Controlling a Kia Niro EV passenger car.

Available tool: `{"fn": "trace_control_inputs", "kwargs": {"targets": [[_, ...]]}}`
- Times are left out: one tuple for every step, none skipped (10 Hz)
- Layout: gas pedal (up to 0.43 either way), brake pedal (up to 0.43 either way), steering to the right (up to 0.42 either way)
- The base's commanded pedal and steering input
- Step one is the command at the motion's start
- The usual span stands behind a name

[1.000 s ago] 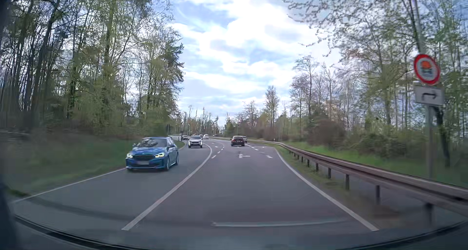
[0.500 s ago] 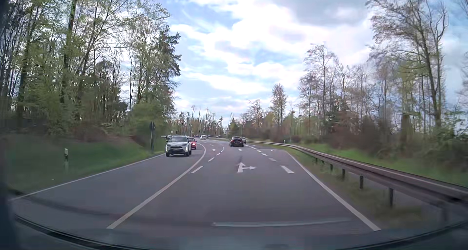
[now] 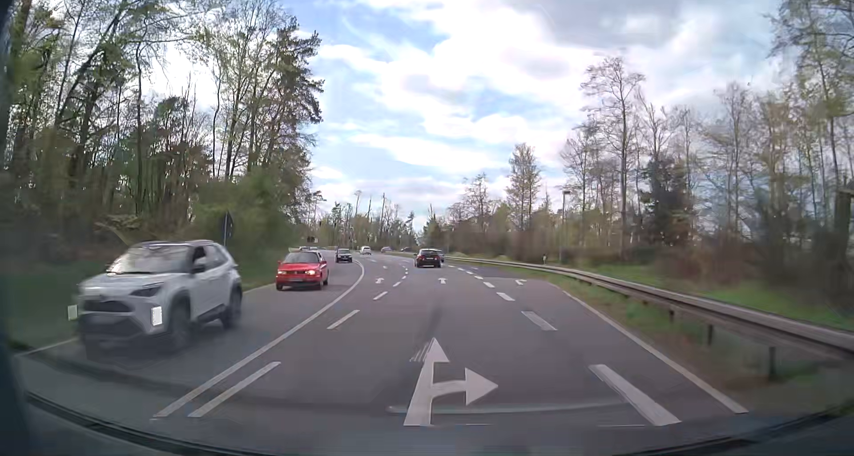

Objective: Follow the waypoints while adhering to traffic rules and regulations

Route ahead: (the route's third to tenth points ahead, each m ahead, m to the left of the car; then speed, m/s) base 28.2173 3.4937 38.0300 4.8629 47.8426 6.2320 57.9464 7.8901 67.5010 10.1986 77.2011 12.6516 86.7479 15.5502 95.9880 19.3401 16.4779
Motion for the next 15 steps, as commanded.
{"fn": "trace_control_inputs", "kwargs": {"targets": [[0.020,0.000,-0.011],[0.020,0.000,-0.011],[0.020,0.000,-0.011],[0.020,0.000,-0.011],[0.020,0.000,-0.011],[0.020,0.000,-0.011],[0.020,0.000,-0.011],[0.020,0.000,-0.012],[0.020,0.000,-0.014],[0.020,0.000,-0.014],[0.020,0.000,-0.014],[0.020,0.000,-0.014],[0.020,0.000,-0.014],[0.020,0.000,-0.014],[0.020,0.000,-0.014]]}}
